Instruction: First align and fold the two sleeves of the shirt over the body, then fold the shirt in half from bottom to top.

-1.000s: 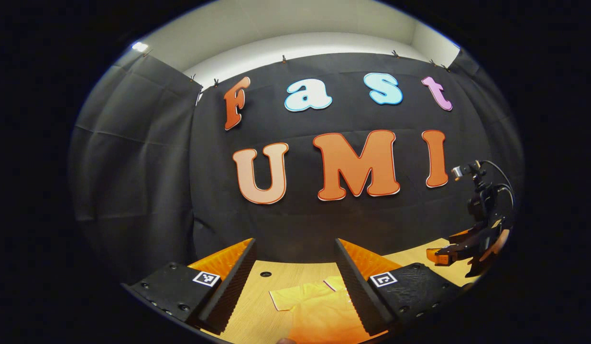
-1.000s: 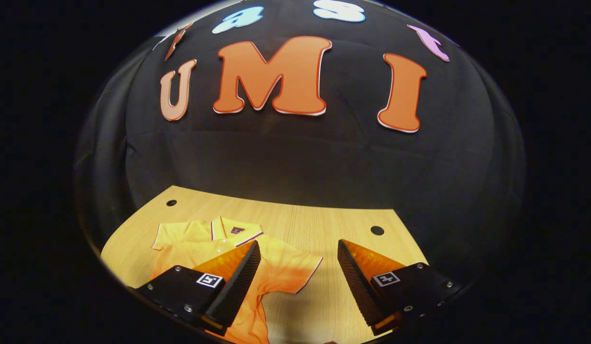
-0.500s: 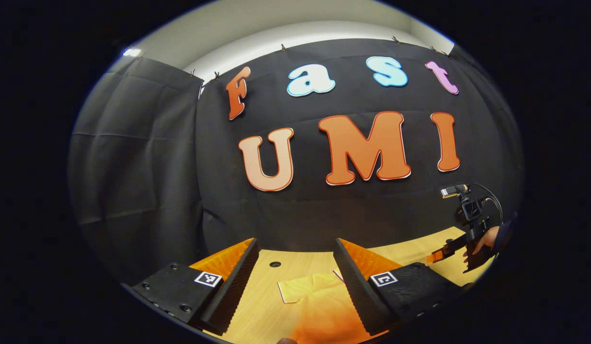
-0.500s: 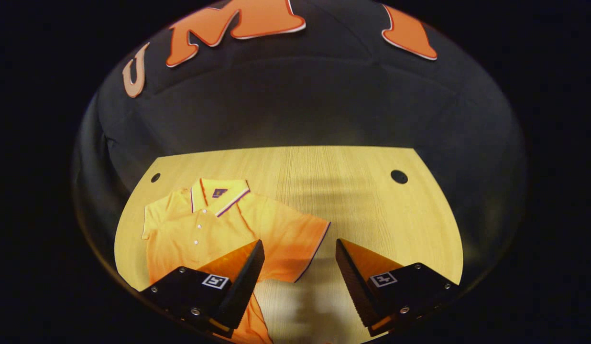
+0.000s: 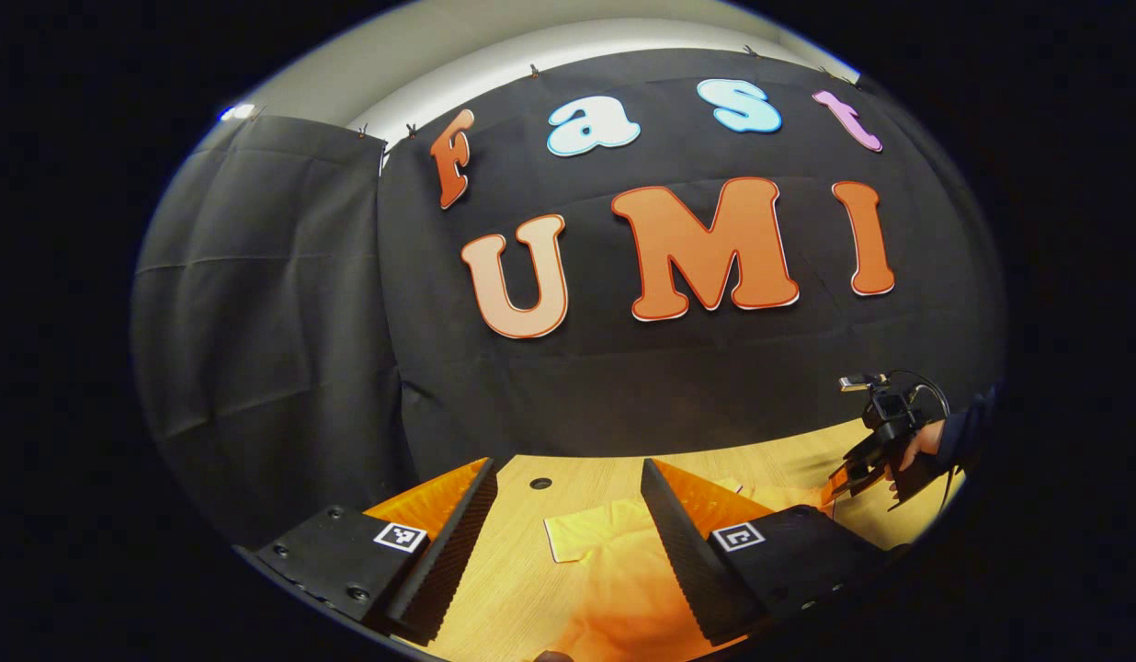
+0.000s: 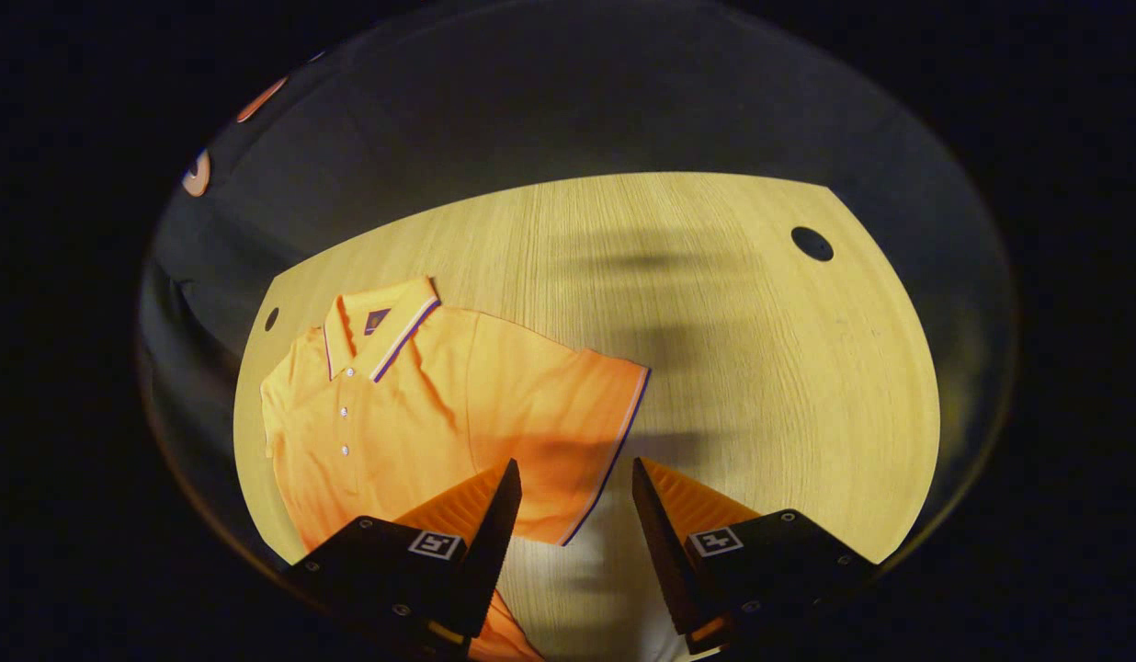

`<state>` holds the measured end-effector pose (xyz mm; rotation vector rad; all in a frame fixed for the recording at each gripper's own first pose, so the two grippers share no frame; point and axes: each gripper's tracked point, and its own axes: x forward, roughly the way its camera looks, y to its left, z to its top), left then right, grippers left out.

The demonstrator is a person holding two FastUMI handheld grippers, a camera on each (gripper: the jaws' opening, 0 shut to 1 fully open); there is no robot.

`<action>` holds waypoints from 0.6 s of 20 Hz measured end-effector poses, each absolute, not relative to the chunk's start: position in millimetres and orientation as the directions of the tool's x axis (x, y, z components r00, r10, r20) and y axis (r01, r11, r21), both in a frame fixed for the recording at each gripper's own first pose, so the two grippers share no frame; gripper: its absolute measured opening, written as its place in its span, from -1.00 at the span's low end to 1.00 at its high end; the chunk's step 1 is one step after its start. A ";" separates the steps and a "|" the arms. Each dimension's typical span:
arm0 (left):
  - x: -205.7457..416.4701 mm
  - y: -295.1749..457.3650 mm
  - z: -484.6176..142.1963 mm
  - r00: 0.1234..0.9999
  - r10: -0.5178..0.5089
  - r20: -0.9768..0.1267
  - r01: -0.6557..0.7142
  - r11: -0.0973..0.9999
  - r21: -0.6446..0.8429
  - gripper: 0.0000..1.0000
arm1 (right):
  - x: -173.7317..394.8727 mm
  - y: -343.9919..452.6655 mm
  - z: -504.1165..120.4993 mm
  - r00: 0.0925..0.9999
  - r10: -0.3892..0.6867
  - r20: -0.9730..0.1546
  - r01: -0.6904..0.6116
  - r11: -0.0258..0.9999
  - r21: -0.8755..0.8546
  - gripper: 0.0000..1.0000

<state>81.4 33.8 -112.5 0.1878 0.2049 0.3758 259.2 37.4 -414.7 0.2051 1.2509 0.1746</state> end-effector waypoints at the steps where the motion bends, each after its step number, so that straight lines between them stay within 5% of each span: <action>1: 81.1 34.0 -114.1 0.907 0.385 -0.171 -0.346 0.912 0.221 0.94 | 260.1 35.5 -421.4 0.288 0.229 -0.930 -0.013 0.972 0.236 0.50; 3: 79.6 33.8 -116.9 0.901 0.394 -0.181 -0.352 0.909 0.222 0.94 | 263.5 32.8 -431.6 0.250 0.205 -0.946 0.008 0.977 0.214 0.35; 4: 79.4 33.4 -119.5 0.898 0.398 -0.189 -0.355 0.907 0.225 0.96 | 264.8 33.9 -435.0 0.229 0.204 -0.952 0.022 0.977 0.214 0.48; 10: 75.2 38.6 -122.0 0.879 0.432 -0.201 -0.382 0.892 0.243 0.94 | 265.9 33.7 -458.6 0.172 0.112 -0.979 0.000 0.994 0.113 0.48; 12: 75.8 37.0 -126.0 0.875 0.434 -0.212 -0.385 0.892 0.236 0.94 | 267.7 41.4 -456.4 0.176 0.117 -0.977 -0.043 0.993 0.111 0.32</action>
